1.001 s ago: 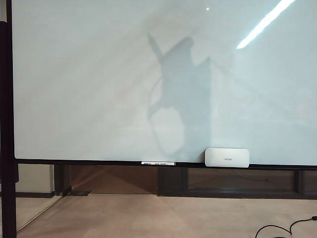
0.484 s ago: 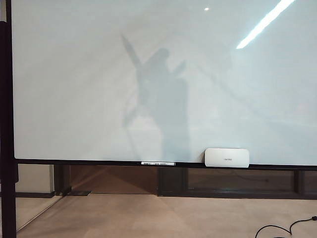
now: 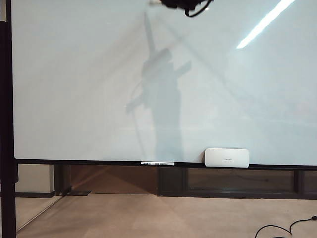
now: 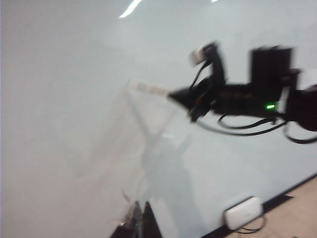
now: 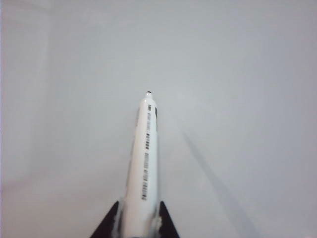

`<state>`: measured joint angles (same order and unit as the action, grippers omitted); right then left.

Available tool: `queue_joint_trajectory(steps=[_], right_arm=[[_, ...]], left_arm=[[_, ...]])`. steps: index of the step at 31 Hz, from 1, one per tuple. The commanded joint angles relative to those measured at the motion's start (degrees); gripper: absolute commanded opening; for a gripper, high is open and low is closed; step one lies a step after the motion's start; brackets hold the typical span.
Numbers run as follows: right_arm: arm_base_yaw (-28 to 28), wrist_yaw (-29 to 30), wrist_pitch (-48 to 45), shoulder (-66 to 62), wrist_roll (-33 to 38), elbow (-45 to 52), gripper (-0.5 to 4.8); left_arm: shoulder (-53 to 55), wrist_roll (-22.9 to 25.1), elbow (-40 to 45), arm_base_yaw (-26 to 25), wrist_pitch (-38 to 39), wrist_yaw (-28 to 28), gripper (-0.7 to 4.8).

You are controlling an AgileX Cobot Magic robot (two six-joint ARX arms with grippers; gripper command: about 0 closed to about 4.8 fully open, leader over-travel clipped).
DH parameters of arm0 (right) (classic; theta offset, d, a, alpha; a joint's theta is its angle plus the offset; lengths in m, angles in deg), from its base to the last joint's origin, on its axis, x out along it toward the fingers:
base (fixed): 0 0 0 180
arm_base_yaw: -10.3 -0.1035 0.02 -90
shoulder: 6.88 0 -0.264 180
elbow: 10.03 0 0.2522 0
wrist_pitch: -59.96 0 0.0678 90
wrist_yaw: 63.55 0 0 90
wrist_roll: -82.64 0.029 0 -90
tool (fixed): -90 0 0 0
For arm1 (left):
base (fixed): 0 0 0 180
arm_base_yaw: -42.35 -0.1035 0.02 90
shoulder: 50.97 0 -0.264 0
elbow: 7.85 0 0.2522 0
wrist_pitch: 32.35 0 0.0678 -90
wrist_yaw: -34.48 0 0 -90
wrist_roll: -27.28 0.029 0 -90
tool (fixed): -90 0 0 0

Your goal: Reach to the right to find the marker pen, pick it up, and write the number 16 on the whiteboard.

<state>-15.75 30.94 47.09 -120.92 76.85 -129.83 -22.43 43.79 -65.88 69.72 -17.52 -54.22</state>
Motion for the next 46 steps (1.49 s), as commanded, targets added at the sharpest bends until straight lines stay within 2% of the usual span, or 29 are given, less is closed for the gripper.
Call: queue_joint_trajectory(steps=[1, 8, 14, 26, 46], right_arm=[[-0.7, -3.4, -8.3, -1.1, -0.7, -0.4, -0.05], [-0.9, -3.8, -10.4, -3.0, -1.8, -0.4, -0.05], [-1.6, -7.2, -14.8, -3.5, -2.8, -0.4, -0.05], [-2.2, -9.7, -17.0, -4.3, -5.9, -0.5, -0.05], [-1.8, -9.9, -18.6, -5.5, -6.5, -0.8, -0.05]], left_arm=[[1.3, -0.9, -0.2, 0.0, -3.8, -3.4, -0.06], [4.1, -2.6, -0.2, 0.0, -10.4, -3.5, -0.06], [6.6, -3.2, 1.1, 0.0, -15.6, -3.5, -0.06], [7.6, -3.0, 1.2, 0.0, -15.7, -3.7, -0.06], [7.7, -3.0, 1.2, 0.0, -13.7, -3.7, -0.06]])
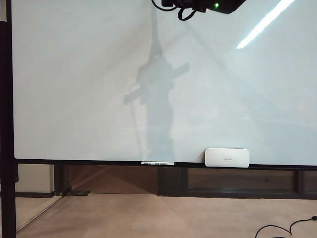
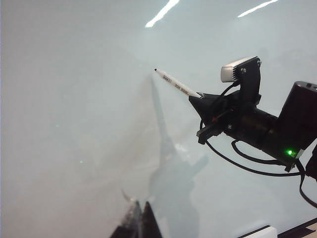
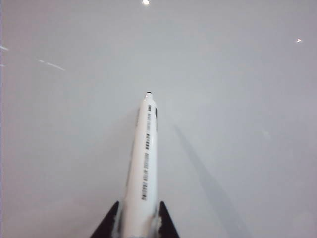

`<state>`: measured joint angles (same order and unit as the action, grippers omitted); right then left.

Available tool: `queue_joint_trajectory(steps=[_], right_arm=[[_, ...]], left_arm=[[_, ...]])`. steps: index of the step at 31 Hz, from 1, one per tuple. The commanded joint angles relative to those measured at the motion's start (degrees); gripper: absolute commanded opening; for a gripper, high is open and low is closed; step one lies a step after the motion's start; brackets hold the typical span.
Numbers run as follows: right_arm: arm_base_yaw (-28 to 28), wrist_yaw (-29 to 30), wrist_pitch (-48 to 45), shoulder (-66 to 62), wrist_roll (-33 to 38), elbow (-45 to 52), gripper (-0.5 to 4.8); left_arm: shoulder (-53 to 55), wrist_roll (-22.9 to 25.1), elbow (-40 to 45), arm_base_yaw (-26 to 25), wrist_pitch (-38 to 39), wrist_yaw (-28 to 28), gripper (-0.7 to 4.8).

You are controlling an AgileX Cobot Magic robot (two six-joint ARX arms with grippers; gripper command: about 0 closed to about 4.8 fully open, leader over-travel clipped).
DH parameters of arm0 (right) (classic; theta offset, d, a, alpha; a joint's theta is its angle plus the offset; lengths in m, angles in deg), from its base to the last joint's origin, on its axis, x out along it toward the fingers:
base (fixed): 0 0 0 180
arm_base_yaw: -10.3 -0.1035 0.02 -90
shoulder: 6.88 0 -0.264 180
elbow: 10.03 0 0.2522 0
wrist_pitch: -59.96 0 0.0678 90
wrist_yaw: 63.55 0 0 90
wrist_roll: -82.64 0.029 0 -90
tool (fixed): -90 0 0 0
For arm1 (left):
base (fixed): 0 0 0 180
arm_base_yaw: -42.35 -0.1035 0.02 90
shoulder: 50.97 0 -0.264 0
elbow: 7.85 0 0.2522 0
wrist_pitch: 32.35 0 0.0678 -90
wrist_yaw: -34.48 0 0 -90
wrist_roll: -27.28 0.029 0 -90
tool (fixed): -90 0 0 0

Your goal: Reach to the right to find the marker pen, pick it up, and write the number 16 on the whiteboard.

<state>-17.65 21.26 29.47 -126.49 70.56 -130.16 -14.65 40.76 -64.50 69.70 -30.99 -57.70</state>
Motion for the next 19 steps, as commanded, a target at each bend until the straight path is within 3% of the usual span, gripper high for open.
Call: queue_joint_trajectory(steps=[1, 19], right_arm=[[0.1, -0.3, -1.0, -0.1, -0.2, -0.5, -0.05], [2.2, -0.3, 1.5, -0.8, 0.3, -0.5, -0.05]], left_arm=[[-0.1, 0.0, -0.2, 0.0, -0.1, -0.2, -0.06], [-0.2, 1.2, -0.2, 0.0, 0.0, -0.2, -0.06]])
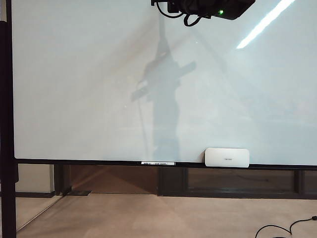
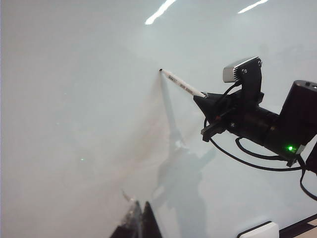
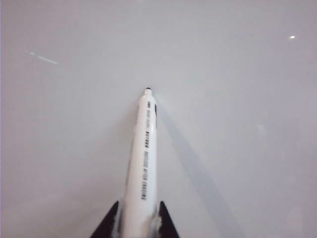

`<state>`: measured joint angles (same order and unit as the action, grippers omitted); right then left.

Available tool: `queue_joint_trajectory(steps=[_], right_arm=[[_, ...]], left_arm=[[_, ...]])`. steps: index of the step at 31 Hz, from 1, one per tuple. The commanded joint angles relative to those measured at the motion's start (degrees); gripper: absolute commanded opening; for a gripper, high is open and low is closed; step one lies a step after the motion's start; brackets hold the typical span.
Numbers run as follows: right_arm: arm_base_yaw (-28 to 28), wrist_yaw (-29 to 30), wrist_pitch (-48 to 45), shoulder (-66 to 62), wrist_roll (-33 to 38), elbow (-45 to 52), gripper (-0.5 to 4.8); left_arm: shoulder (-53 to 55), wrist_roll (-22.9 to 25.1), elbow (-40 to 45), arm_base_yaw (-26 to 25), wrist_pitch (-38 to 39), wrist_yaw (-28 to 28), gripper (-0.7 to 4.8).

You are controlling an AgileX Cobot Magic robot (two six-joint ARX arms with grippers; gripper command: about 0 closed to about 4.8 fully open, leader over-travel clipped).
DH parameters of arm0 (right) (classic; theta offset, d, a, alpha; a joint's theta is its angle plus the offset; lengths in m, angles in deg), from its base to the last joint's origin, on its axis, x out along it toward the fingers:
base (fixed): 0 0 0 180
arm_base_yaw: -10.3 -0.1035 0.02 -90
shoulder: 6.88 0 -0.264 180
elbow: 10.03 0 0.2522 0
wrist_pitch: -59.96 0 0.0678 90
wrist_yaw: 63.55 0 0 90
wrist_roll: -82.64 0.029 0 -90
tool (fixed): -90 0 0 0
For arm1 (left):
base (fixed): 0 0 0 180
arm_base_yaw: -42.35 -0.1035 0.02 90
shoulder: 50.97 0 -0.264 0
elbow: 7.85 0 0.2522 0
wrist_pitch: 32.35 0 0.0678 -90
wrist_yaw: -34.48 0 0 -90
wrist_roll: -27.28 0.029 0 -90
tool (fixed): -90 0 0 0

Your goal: Reach to the right to find the marker pen, pick it up, and write the number 16 on the whiteboard.

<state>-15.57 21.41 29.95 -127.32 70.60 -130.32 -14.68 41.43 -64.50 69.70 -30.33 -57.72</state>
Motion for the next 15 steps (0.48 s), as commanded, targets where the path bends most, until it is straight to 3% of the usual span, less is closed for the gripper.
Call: queue_joint_trajectory(steps=[1, 15], right_arm=[[0.2, -0.4, 1.8, 0.0, 0.2, -0.3, -0.05], [0.3, -4.5, 15.3, -0.1, 3.3, -0.3, -0.05]], left_arm=[[-0.1, 0.5, -0.2, 0.0, -0.6, -0.2, -0.06], [-0.2, 0.9, -0.2, 0.0, -0.7, -0.6, -0.06]])
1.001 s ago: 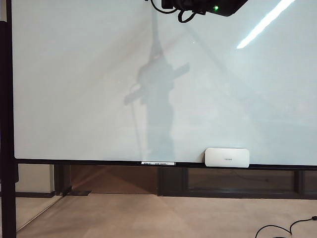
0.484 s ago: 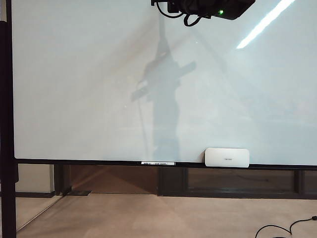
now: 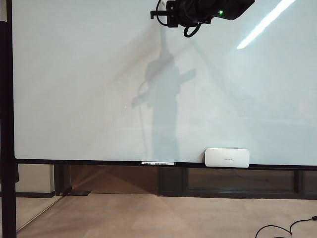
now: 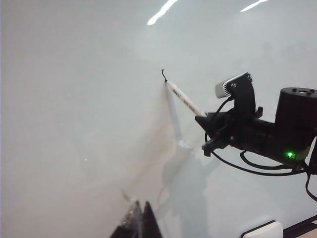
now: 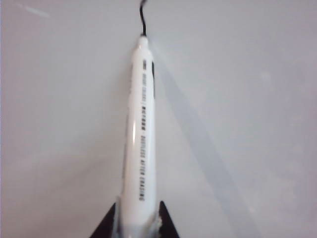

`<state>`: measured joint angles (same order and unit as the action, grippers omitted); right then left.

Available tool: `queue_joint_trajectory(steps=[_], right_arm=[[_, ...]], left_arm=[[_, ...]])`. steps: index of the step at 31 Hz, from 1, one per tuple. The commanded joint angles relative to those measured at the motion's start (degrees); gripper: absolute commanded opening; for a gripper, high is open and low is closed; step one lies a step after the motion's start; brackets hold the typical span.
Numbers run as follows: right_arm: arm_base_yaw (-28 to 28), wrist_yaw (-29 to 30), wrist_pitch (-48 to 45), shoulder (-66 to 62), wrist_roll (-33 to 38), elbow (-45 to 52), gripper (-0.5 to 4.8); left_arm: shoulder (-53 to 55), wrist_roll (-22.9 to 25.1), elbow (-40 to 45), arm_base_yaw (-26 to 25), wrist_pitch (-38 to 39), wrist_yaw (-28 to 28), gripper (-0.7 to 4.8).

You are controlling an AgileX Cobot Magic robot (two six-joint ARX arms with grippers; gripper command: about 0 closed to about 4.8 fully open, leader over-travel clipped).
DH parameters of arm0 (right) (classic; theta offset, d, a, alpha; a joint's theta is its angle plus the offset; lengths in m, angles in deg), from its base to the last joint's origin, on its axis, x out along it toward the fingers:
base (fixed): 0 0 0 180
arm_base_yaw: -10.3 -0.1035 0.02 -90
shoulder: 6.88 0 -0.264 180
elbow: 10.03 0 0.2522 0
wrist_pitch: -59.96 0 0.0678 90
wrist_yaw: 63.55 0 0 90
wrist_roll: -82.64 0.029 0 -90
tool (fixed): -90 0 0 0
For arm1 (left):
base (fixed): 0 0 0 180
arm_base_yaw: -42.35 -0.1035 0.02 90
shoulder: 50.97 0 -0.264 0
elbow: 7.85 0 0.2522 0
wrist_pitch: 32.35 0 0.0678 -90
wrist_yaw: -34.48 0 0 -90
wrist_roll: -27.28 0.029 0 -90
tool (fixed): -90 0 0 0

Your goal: Reach to the right to find the marker pen, pick it up, and write the number 16 on the whiteboard.

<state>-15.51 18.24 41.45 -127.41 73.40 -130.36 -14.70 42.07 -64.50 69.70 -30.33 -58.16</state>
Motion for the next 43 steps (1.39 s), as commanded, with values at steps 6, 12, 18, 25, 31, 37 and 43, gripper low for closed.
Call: queue_joint_trajectory(steps=[6, 12, 18, 25, 31, 37, 43], right_arm=[[0.2, -2.8, 10.3, 0.0, 2.2, -0.2, -0.05], [0.2, -2.6, 14.8, 0.0, 3.5, -0.2, -0.05], [0.2, -2.2, 18.9, 0.0, 3.7, -0.1, -0.05], [0.4, -2.2, 22.9, 0.0, 4.7, -0.1, -0.05], [0.6, -1.9, 24.3, 0.0, 5.2, -0.1, -0.05], [-0.5, -0.7, 18.5, 0.5, 4.5, -0.1, -0.05], [-3.3, -1.0, 13.9, 1.7, 1.0, -0.1, -0.05]], left_arm=[[-0.1, 1.3, -0.2, 0.0, -0.7, -0.2, -0.06], [-0.2, 1.3, -0.2, 0.0, -0.8, -0.7, -0.06], [-0.2, 1.3, -0.2, 0.0, -0.8, -1.2, -0.06], [-0.8, 1.3, -0.2, 0.0, -0.7, -1.3, -0.06], [-1.5, 1.3, -0.2, 0.0, -0.5, -1.3, -0.06], [-1.7, 1.3, -0.2, 0.0, 0.9, -1.6, -0.06], [-2.4, 1.3, -0.2, 0.0, 2.3, -2.7, -0.06]])
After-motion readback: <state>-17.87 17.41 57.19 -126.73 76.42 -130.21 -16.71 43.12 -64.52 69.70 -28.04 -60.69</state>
